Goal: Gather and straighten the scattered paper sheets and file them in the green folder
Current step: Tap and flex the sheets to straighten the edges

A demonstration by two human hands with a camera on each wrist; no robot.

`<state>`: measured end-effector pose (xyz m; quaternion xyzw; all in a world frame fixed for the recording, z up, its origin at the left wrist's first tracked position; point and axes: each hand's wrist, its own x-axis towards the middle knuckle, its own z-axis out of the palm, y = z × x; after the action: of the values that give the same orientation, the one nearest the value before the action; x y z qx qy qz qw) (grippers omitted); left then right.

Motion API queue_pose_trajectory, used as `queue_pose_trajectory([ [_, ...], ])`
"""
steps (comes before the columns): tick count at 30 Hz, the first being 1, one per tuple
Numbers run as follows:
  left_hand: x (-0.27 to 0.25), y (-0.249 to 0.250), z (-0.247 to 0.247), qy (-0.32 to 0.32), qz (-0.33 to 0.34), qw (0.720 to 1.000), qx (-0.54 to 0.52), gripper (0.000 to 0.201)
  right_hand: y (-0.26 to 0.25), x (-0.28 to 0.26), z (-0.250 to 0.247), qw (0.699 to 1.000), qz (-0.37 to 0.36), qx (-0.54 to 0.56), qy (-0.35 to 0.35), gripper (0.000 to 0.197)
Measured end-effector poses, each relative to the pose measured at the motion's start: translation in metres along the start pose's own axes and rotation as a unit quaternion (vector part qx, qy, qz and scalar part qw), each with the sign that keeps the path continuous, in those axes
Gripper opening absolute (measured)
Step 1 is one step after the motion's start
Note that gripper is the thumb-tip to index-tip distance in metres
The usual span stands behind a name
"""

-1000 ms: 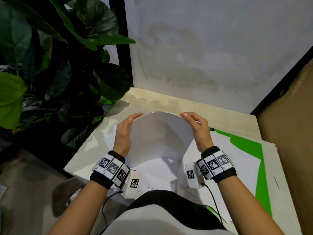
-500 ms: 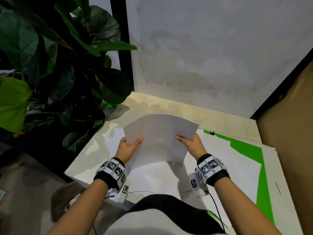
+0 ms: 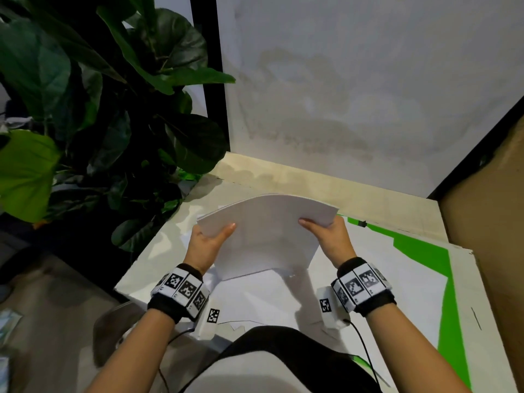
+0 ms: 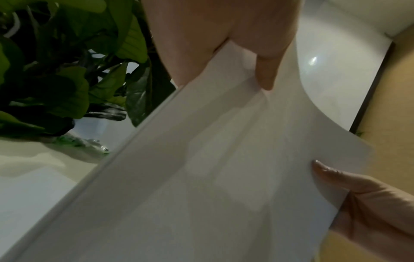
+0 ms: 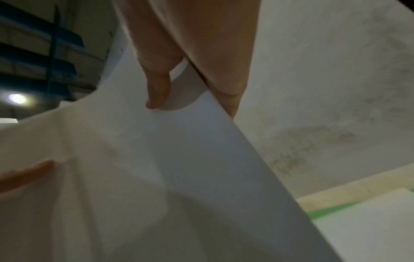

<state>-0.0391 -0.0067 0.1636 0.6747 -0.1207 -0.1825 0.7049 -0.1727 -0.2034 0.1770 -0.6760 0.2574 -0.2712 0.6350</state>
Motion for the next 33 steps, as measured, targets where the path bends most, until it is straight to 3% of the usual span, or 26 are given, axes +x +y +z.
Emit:
queue_pose_trajectory([
  [4,0.001,0.008,-0.006,0.013,0.043,0.999,-0.022,0.036,-0.013,0.001,0.000,0.999,-0.041,0.030,-0.010,0.022],
  [7,0.002,0.001,-0.011,-0.035,0.044,0.998,0.008,0.028,-0.001,0.000,0.000,0.999,-0.009,0.009,-0.031,0.023],
  [9,0.002,-0.007,-0.010,-0.060,0.037,0.997,0.032,0.034,0.010,-0.001,0.000,0.999,0.020,0.003,-0.035,0.029],
  [12,0.002,-0.010,-0.009,-0.045,0.005,0.999,0.027,0.021,0.017,-0.002,-0.001,0.999,0.038,0.001,-0.032,0.028],
  [16,0.008,-0.005,-0.008,-0.037,0.000,0.999,-0.004,0.047,0.013,-0.001,0.000,0.999,0.027,-0.008,-0.022,0.021],
  [19,0.005,0.015,-0.004,-0.044,0.029,0.998,-0.032,0.026,0.004,0.001,0.000,1.000,-0.001,0.000,-0.016,0.021],
  [22,0.004,0.024,-0.003,-0.079,0.077,0.994,-0.018,0.052,0.001,0.001,0.000,1.000,-0.003,0.009,-0.016,0.022],
  [25,0.004,0.021,-0.002,-0.077,0.081,0.994,-0.010,0.066,-0.002,-0.002,0.002,1.000,-0.002,0.020,-0.019,0.016],
  [30,0.003,0.020,-0.002,-0.085,0.095,0.992,-0.013,0.064,-0.012,-0.001,0.003,0.999,-0.022,0.023,-0.025,0.006],
  [33,0.003,0.025,-0.002,-0.085,0.095,0.992,-0.010,0.058,-0.018,0.001,0.003,0.999,-0.022,0.028,-0.025,0.013],
])
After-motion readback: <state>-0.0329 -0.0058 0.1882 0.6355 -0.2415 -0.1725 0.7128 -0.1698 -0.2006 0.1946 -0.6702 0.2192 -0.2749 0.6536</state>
